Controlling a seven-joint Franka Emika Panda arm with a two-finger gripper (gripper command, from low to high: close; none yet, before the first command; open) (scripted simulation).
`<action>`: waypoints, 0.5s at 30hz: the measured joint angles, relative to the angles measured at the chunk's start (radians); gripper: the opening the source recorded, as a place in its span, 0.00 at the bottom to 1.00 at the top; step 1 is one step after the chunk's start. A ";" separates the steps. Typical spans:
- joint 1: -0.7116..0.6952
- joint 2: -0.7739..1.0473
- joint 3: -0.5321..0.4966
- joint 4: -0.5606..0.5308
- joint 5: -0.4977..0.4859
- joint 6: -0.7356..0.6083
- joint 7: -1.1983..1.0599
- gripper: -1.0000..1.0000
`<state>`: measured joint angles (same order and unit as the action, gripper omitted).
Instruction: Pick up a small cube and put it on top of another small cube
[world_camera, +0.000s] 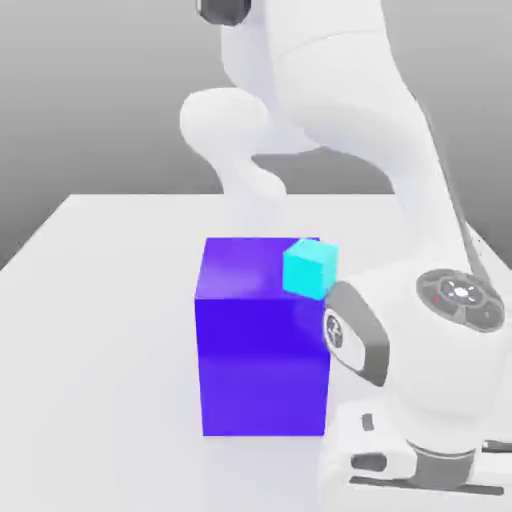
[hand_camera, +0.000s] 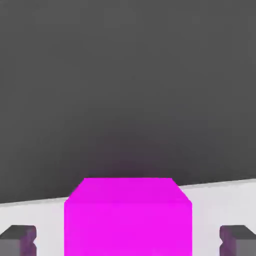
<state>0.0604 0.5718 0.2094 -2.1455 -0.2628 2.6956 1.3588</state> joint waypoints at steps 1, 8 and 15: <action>0.000 0.000 0.000 0.000 0.000 0.001 0.000 0.00; -0.026 -0.118 0.042 -0.032 0.051 -0.085 -0.031 0.00; 0.065 -0.310 0.129 -0.196 0.105 -0.109 0.116 0.00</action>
<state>0.1252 0.2618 0.3379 -2.3418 -0.1580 2.5870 1.4746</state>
